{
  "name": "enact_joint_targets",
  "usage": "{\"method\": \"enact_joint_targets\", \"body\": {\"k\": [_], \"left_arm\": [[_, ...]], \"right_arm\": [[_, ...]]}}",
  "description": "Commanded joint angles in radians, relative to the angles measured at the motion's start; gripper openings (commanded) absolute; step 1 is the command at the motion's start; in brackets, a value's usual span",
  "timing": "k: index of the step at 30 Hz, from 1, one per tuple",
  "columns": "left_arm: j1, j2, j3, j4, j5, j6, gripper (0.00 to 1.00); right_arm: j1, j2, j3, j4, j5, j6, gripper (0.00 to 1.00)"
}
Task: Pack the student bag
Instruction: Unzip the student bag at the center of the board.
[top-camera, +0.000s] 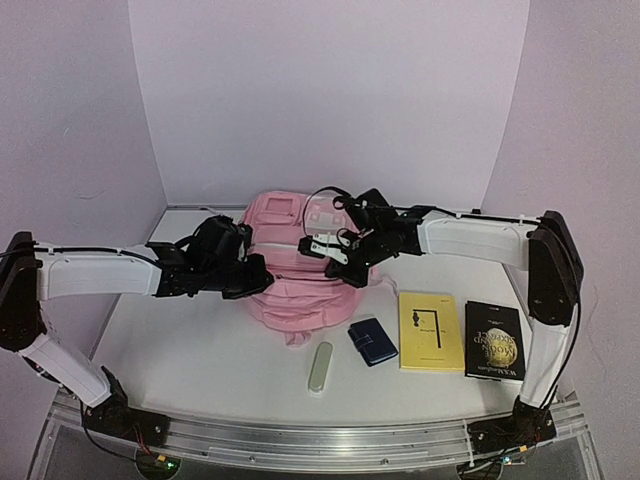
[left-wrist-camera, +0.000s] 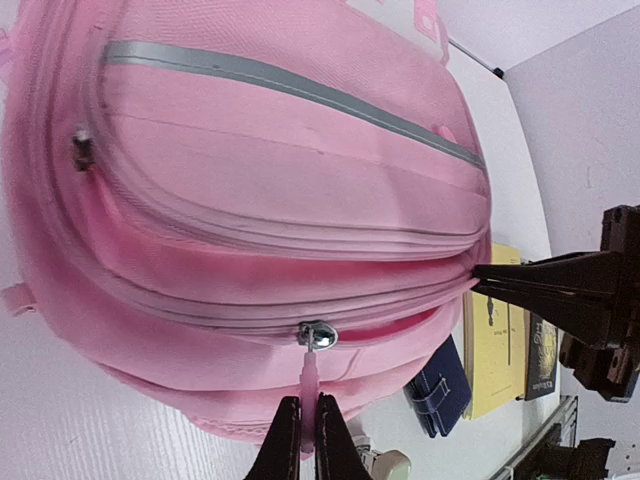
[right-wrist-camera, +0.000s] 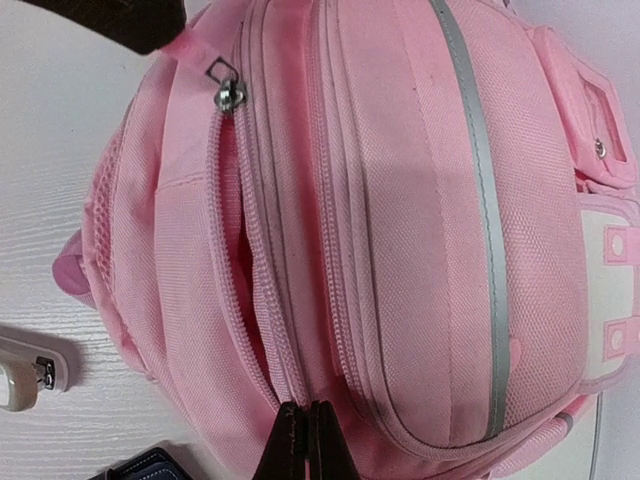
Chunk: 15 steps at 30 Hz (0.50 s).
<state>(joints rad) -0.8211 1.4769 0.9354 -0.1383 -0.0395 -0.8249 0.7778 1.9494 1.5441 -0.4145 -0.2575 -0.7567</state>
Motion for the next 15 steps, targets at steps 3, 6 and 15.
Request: {"method": "enact_joint_targets", "body": {"k": [3, 6, 15], "left_arm": [[0.054, -0.078, -0.003, -0.120, -0.221, -0.021, 0.00], [0.085, -0.094, -0.012, -0.132, -0.245, -0.017, 0.00], [0.121, -0.098, -0.058, 0.127, 0.053, 0.117, 0.00]], "right_arm": [[-0.068, -0.100, -0.013, -0.013, 0.080, 0.003, 0.00], [-0.082, -0.110, -0.014, -0.013, 0.085, -0.001, 0.00], [-0.097, -0.108, 0.025, -0.018, 0.072, 0.016, 0.25]]}}
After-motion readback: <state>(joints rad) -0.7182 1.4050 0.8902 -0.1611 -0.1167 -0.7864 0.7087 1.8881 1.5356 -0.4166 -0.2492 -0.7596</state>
